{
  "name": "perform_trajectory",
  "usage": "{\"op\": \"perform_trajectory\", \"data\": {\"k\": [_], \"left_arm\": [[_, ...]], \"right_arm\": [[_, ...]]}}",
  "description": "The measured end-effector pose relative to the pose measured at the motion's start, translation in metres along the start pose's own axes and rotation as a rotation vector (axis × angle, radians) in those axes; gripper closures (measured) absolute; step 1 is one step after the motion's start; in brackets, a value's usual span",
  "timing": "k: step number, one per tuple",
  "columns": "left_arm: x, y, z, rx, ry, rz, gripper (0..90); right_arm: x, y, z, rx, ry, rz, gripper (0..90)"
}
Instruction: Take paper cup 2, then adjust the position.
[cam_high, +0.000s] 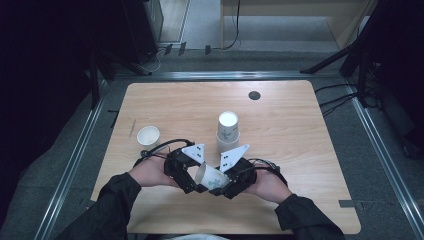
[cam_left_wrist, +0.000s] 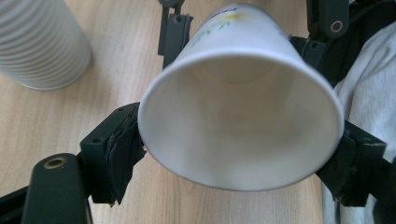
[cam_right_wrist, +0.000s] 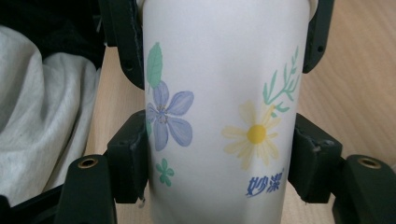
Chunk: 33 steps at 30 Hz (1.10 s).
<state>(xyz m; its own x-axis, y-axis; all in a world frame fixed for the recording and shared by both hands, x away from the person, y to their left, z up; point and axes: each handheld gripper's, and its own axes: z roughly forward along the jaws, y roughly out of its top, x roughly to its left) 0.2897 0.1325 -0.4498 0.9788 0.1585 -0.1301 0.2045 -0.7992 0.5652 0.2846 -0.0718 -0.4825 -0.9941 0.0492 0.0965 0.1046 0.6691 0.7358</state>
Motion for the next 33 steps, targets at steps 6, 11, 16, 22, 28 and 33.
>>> {"op": "perform_trajectory", "data": {"k": [6, 11, 16, 22, 28, 33], "left_arm": [[0.004, -0.001, -0.009, -0.075, 0.011, -0.020, 14.9], [0.006, -0.001, -0.015, -0.138, 0.012, -0.057, 13.0], [0.009, -0.002, -0.019, -0.195, -0.012, -0.099, 13.4], [0.008, -0.002, -0.019, -0.224, -0.020, -0.104, 13.7], [0.007, -0.002, -0.023, -0.287, -0.038, -0.124, 14.3], [0.007, -0.001, -0.024, -0.320, -0.041, -0.138, 14.4]], "right_arm": [[-0.003, 0.001, -0.012, -0.061, -0.012, 0.027, 32.9], [-0.007, 0.002, -0.024, -0.126, -0.017, 0.060, 32.9], [-0.009, 0.002, -0.033, -0.168, -0.038, 0.072, 32.9], [-0.010, 0.002, -0.039, -0.199, -0.055, 0.068, 32.9], [-0.009, 0.003, -0.042, -0.218, -0.056, 0.067, 32.9], [-0.009, 0.004, -0.042, -0.231, -0.055, 0.059, 32.9]]}}
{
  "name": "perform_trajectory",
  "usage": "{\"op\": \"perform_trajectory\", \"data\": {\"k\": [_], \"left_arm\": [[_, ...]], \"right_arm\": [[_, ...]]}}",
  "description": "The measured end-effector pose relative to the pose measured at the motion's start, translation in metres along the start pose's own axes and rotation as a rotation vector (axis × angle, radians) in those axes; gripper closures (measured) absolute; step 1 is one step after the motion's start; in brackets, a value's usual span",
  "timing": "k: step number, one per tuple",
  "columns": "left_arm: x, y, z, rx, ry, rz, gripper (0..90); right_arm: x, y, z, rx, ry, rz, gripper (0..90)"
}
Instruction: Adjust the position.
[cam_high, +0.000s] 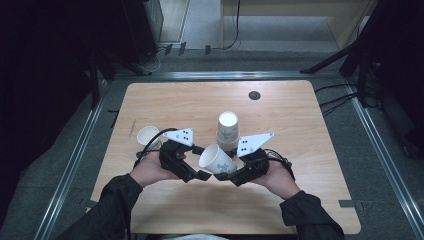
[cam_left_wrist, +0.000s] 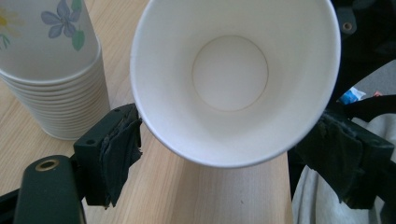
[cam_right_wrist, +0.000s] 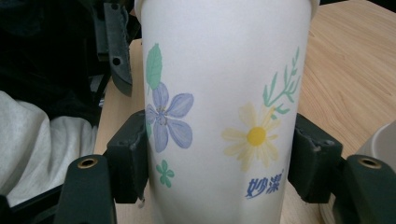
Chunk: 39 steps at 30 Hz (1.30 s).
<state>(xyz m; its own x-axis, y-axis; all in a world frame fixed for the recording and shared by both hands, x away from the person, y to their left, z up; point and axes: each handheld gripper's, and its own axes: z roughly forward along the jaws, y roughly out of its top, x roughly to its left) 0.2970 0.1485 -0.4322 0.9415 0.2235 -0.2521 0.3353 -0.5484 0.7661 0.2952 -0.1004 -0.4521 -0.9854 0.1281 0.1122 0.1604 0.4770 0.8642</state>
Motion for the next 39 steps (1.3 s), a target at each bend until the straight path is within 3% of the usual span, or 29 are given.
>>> {"op": "perform_trajectory", "data": {"k": [23, 39], "left_arm": [[-0.0044, 0.0031, 0.0038, -0.115, -0.022, -0.023, 15.0], [-0.0046, 0.0028, 0.0051, -0.122, -0.010, -0.032, 23.2]], "right_arm": [[0.0043, 0.0028, 0.0057, -0.015, 0.029, -0.010, 32.9], [0.0041, 0.0023, 0.0083, -0.003, 0.031, -0.004, 33.2]]}}
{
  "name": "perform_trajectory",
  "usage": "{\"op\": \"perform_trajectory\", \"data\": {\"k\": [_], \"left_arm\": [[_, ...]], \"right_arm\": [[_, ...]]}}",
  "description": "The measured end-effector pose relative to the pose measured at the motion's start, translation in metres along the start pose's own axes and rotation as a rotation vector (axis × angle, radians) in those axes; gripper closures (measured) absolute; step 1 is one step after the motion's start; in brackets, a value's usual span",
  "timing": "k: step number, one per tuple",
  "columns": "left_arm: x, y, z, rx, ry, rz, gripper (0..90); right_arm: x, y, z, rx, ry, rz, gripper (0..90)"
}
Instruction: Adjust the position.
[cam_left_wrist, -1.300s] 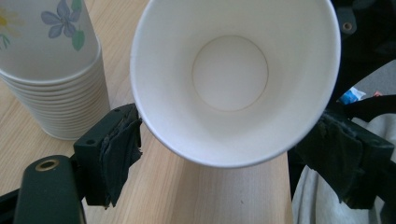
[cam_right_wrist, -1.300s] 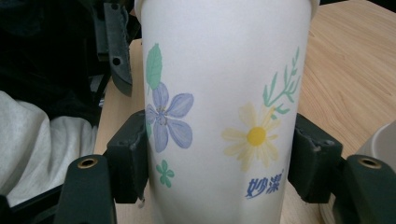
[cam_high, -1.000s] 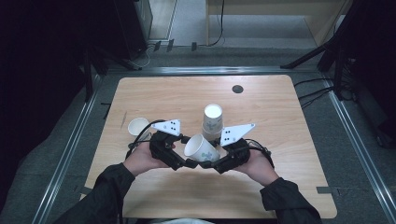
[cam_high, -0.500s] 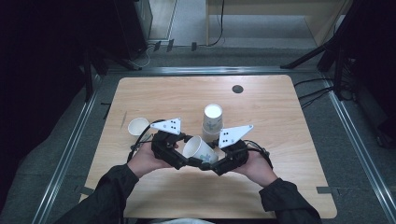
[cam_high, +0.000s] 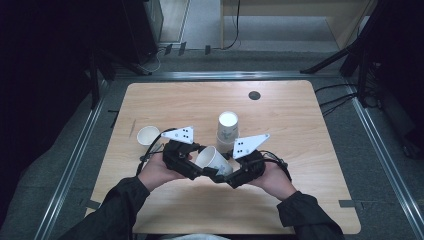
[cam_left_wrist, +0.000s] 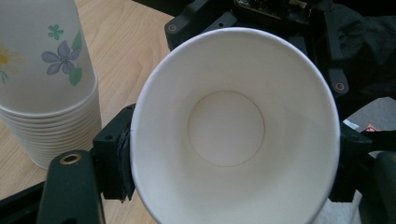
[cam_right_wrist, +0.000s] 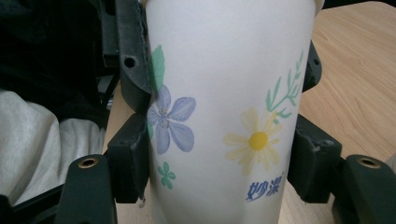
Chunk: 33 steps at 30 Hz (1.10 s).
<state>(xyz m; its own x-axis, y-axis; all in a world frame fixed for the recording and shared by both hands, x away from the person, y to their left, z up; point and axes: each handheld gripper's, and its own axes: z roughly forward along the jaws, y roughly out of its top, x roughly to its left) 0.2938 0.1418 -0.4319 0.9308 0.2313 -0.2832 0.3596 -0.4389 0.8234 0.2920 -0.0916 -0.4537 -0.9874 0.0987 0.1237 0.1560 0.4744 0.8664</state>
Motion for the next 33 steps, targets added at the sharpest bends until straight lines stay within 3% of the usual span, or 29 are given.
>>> {"op": "perform_trajectory", "data": {"k": [8, 11, 16, 22, 24, 27, 33], "left_arm": [[0.001, 0.000, -0.002, -0.003, -0.001, -0.004, 24.1], [0.004, 0.000, -0.007, -0.017, 0.001, -0.014, 24.1], [0.009, -0.001, -0.017, -0.045, 0.018, -0.038, 24.1], [0.012, -0.003, -0.028, -0.046, 0.061, -0.038, 24.1], [0.013, -0.004, -0.031, -0.042, 0.072, -0.039, 24.1], [0.015, -0.006, -0.035, -0.028, 0.109, -0.039, 24.1], [0.015, -0.012, -0.043, 0.005, 0.150, -0.047, 24.1]], "right_arm": [[-0.001, 0.000, 0.000, 0.003, 0.006, 0.010, 28.6], [-0.002, -0.002, 0.001, 0.021, -0.003, 0.028, 22.9], [-0.004, -0.007, 0.003, 0.061, -0.029, 0.045, 20.7], [-0.002, -0.014, 0.003, 0.103, -0.070, 0.045, 20.5], [0.000, -0.016, 0.002, 0.121, -0.103, 0.046, 20.1], [-0.001, -0.019, -0.002, 0.150, -0.165, 0.087, 20.1], [-0.005, -0.023, -0.014, 0.150, -0.223, 0.153, 20.3]]}}
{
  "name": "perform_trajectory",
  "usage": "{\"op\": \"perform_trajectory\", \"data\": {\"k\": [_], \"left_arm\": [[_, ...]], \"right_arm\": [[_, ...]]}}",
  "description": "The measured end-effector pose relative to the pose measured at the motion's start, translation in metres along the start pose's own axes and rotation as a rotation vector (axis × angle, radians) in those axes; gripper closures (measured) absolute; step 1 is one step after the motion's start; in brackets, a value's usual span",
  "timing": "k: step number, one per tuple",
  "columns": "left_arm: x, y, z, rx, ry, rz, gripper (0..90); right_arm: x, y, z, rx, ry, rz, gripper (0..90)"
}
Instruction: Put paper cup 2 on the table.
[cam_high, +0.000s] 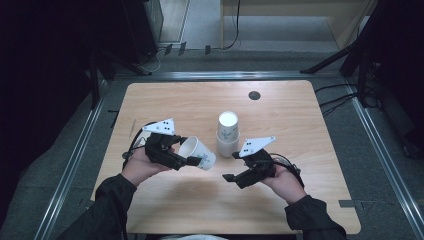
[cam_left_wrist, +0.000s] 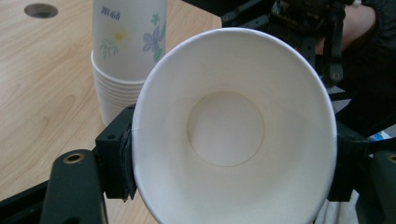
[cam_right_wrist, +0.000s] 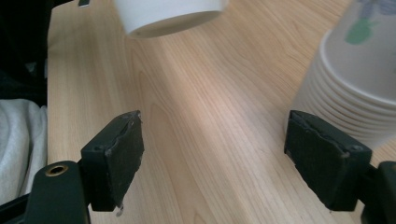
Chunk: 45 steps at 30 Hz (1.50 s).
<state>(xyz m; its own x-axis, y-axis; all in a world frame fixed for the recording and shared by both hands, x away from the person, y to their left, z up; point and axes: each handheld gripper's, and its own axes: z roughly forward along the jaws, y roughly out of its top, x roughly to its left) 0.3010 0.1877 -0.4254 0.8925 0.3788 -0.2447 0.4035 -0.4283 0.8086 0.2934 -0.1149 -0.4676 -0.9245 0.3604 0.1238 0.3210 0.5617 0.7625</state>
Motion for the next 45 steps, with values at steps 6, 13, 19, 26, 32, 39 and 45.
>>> {"op": "perform_trajectory", "data": {"k": [6, 13, 19, 26, 32, 39, 45], "left_arm": [[-0.001, -0.005, -0.004, 0.055, 0.046, 0.016, 24.1], [-0.001, -0.014, -0.013, 0.095, 0.087, 0.016, 24.1], [-0.002, -0.023, -0.020, 0.125, 0.119, 0.023, 24.1], [-0.003, -0.031, -0.028, 0.162, 0.144, 0.030, 24.0], [-0.002, -0.037, -0.040, 0.202, 0.181, 0.050, 24.0], [0.009, -0.049, -0.049, 0.252, 0.218, 0.035, 23.9], [0.018, -0.058, -0.048, 0.314, 0.281, 0.027, 23.4]], "right_arm": [[-0.005, -0.003, -0.007, -0.006, -0.027, 0.030, 20.5], [-0.013, -0.002, -0.008, -0.027, -0.039, 0.030, 21.0], [-0.019, 0.002, -0.008, -0.054, -0.020, -0.013, 23.5], [-0.027, 0.005, -0.004, -0.042, -0.040, -0.016, 23.5], [-0.029, 0.007, 0.001, -0.033, -0.027, -0.013, 23.5], [-0.028, 0.007, 0.003, -0.017, -0.021, -0.021, 23.5], [-0.028, 0.006, 0.004, -0.009, -0.021, -0.025, 23.5]]}}
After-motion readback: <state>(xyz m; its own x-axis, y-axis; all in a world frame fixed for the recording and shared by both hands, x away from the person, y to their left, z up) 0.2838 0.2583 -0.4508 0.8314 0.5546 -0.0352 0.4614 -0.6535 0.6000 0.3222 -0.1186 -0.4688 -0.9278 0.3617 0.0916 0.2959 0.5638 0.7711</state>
